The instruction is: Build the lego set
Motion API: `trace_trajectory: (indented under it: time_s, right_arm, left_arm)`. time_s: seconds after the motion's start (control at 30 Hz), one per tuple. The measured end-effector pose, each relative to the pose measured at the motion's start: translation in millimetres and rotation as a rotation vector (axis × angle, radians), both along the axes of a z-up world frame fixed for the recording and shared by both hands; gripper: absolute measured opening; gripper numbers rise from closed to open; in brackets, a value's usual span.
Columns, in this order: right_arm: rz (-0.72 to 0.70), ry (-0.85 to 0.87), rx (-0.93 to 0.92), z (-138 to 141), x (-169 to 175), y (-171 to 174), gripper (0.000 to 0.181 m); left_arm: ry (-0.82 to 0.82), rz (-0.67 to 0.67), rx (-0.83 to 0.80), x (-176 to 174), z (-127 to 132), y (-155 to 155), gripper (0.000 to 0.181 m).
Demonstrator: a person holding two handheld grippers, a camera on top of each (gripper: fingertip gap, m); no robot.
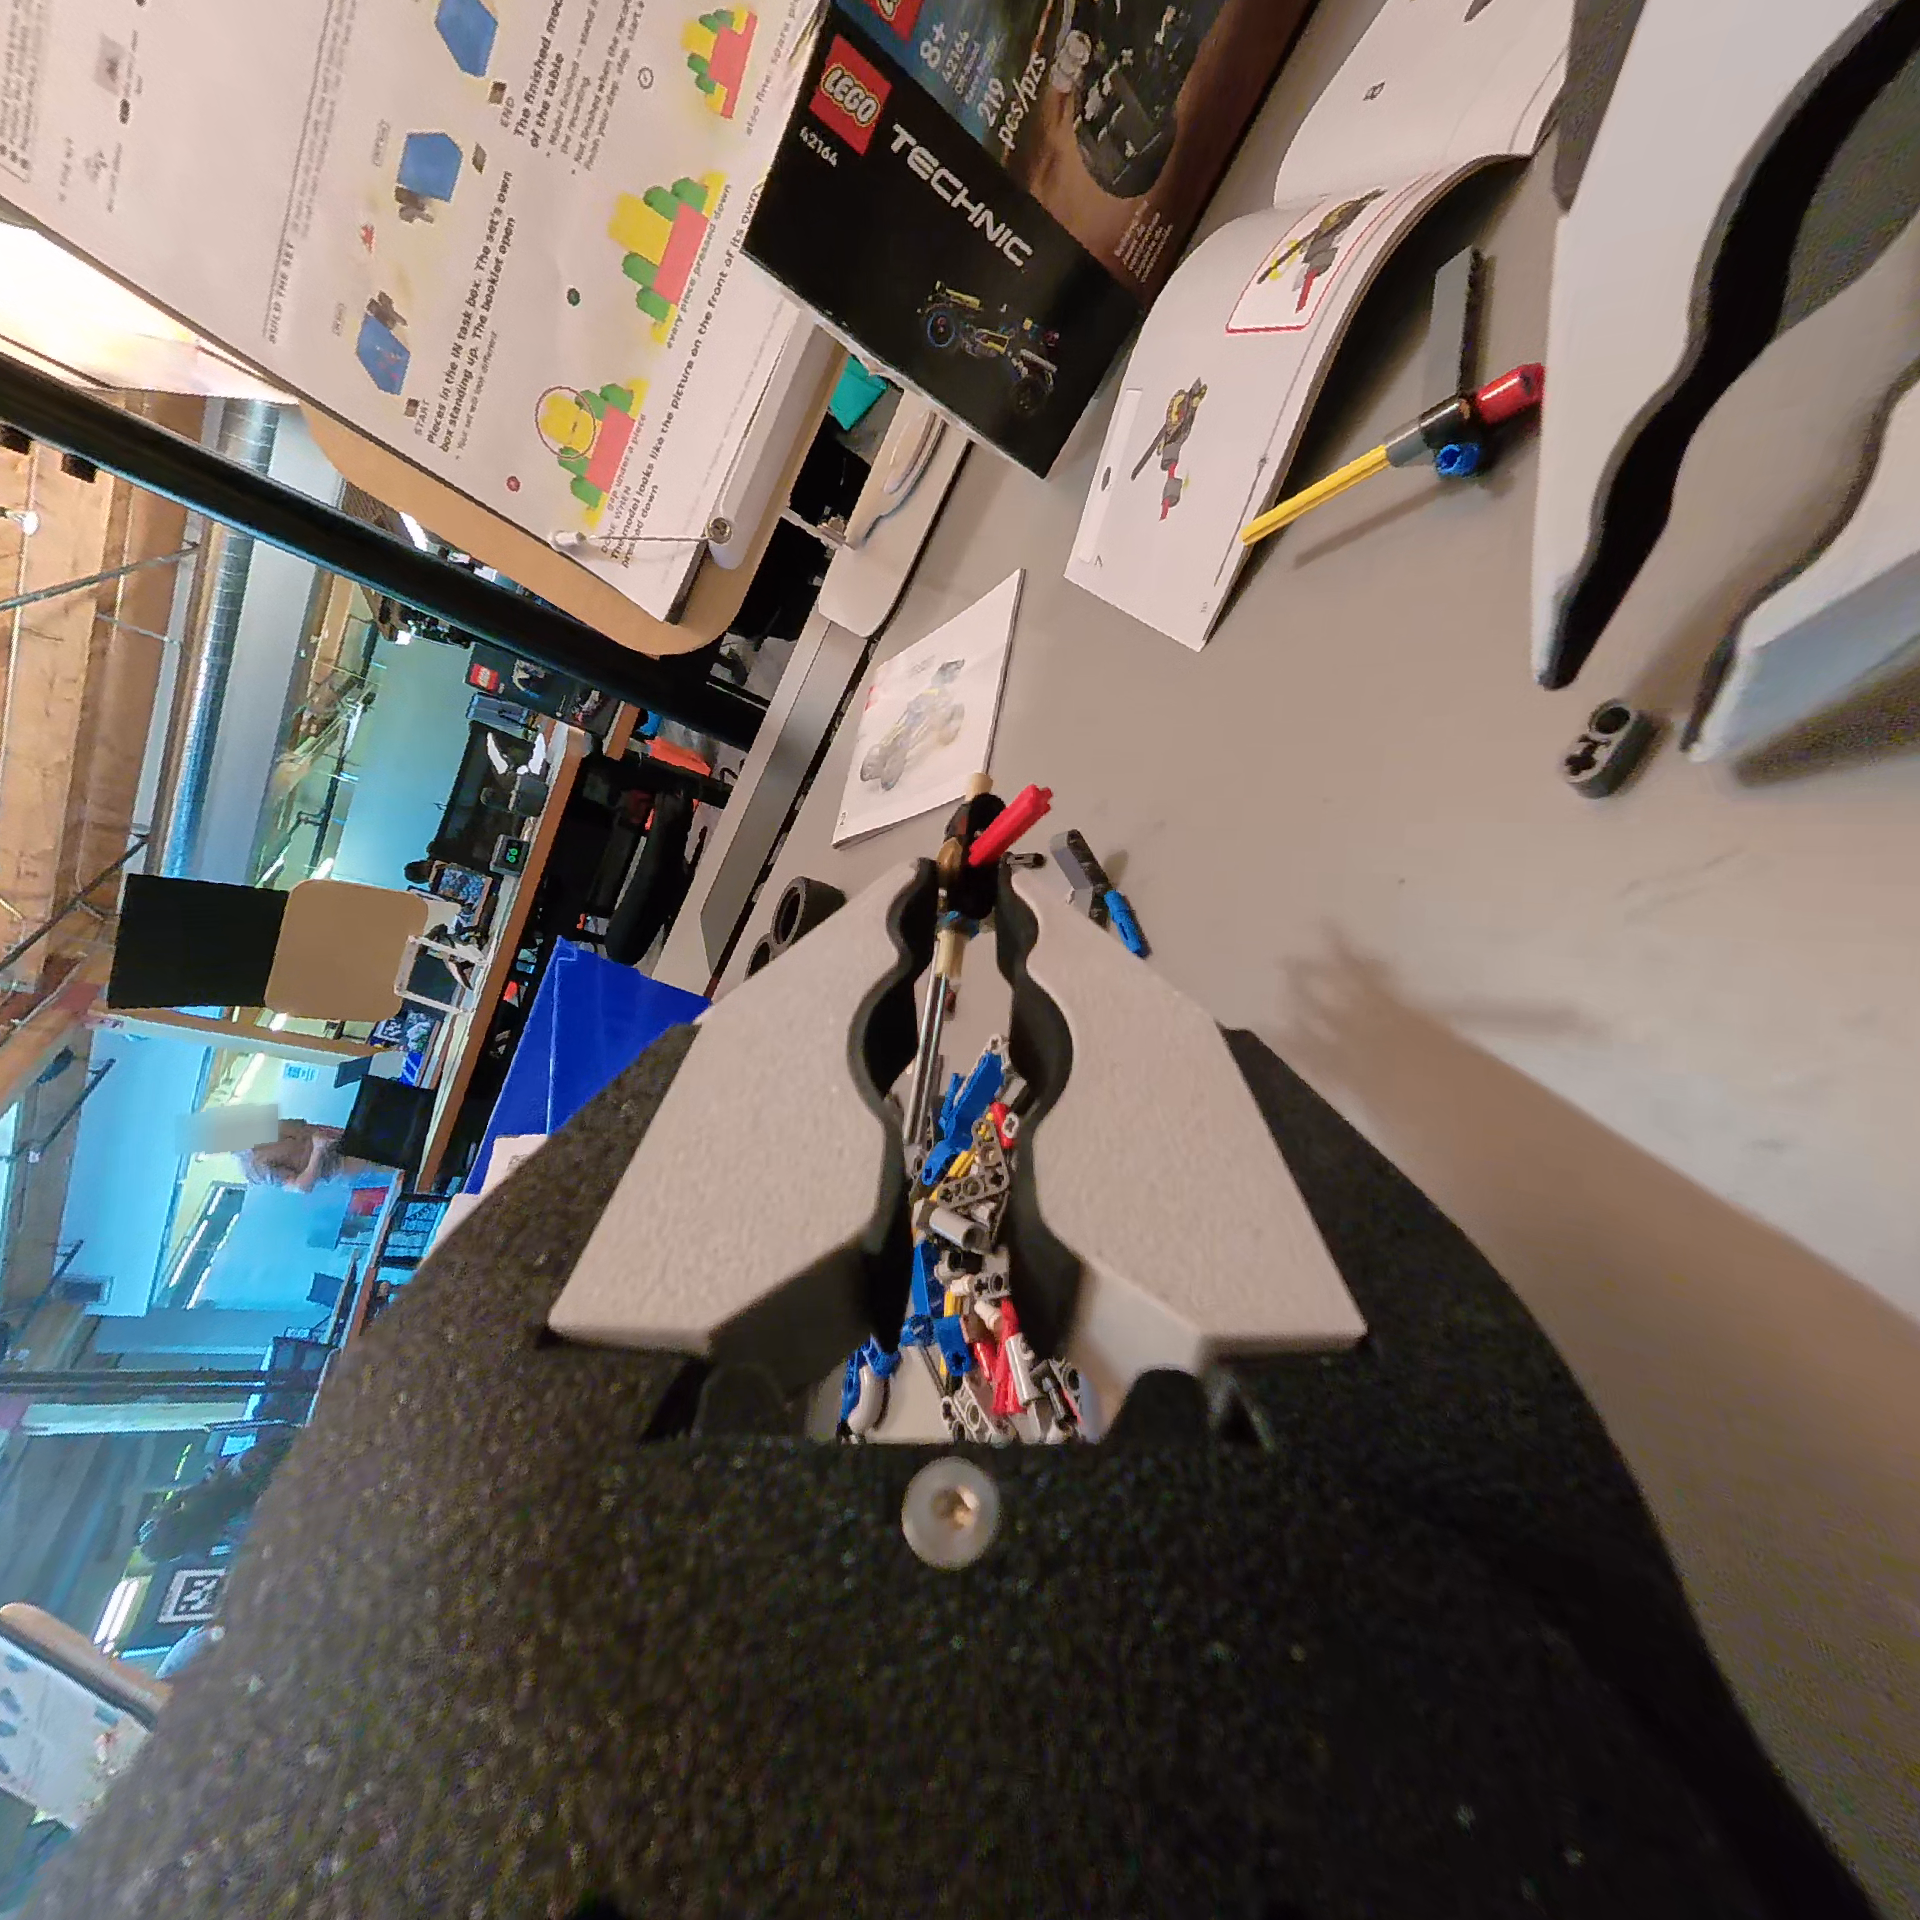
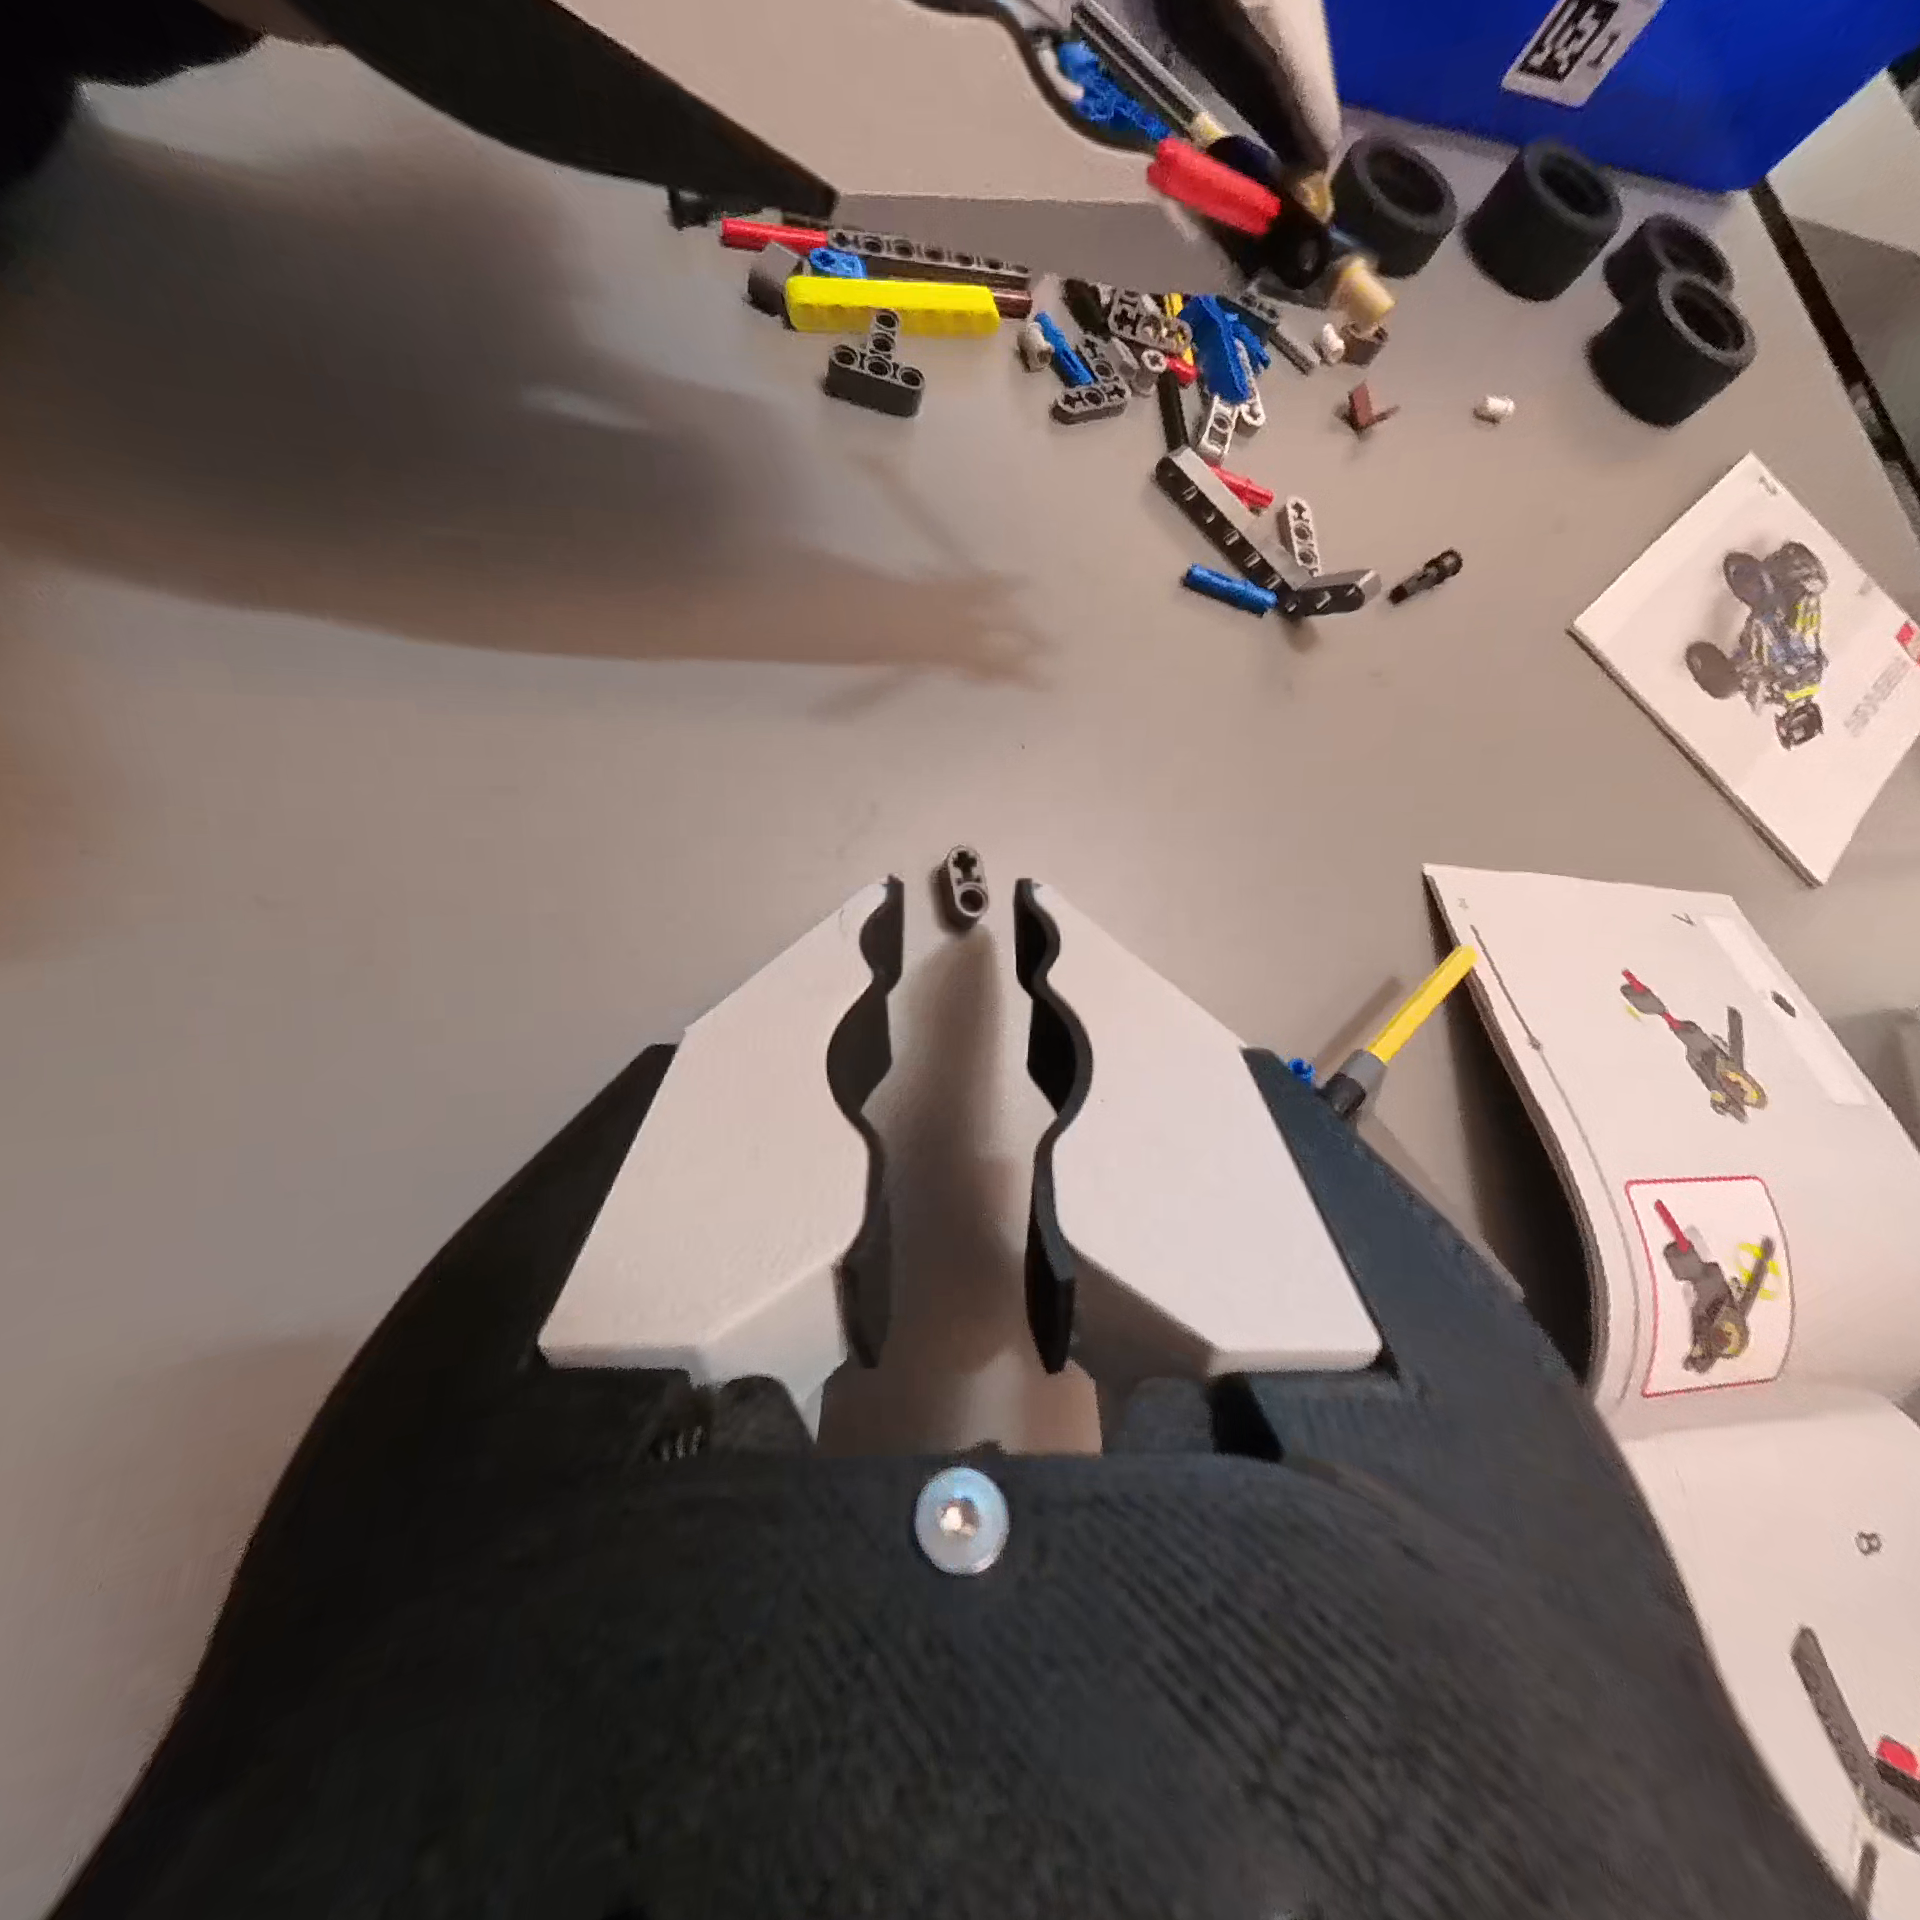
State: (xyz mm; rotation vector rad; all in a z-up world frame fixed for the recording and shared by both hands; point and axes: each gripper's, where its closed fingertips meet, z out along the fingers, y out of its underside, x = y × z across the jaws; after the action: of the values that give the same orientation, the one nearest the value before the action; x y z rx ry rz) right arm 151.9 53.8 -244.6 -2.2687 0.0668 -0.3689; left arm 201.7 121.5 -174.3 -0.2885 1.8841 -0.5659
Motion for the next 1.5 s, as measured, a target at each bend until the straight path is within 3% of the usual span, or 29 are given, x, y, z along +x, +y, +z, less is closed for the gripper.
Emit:
trace_trajectory:
  time_s: [0.23,0.43,0.7,0.77,0.87,1.0,1.5]
  right_arm:
    - [0.015,0.078,0.008,-8.0,5.3,2.9,0.024]
    - [0.039,0.078,-0.001,-9.8,2.2,4.8,0.008]
    - [-0.1,-0.007,-0.007,-8.0,3.9,0.3,0.005]
    - [-0.192,-0.149,0.053,7.5,14.9,-2.6,0.006]
    - [-0.261,-0.296,0.323,55.0,12.8,5.3,0.005]
    - [-0.301,-0.402,0.518,92.1,8.3,6.7,0.005]
    - [-0.305,-0.42,0.527,92.8,6.5,12.4,0.005]
  left_arm:
    - [0.002,-0.012,0.005,-0.4,-2.0,-1.7,0.009]
    - [0.0,-0.014,0.014,-0.5,-2.9,-2.9,0.009]
    - [0.012,-0.006,0.052,0.2,-11.1,-6.5,0.009]
    - [0.035,0.011,0.054,-0.1,-14.0,-7.1,0.009]
    - [0.089,0.009,-0.002,-3.7,-12.9,-15.9,0.008]
    - [0.179,0.01,-0.089,-10.1,-10.2,-28.4,0.009]
    - [0.268,0.043,-0.219,-12.4,-11.4,-40.5,0.008]
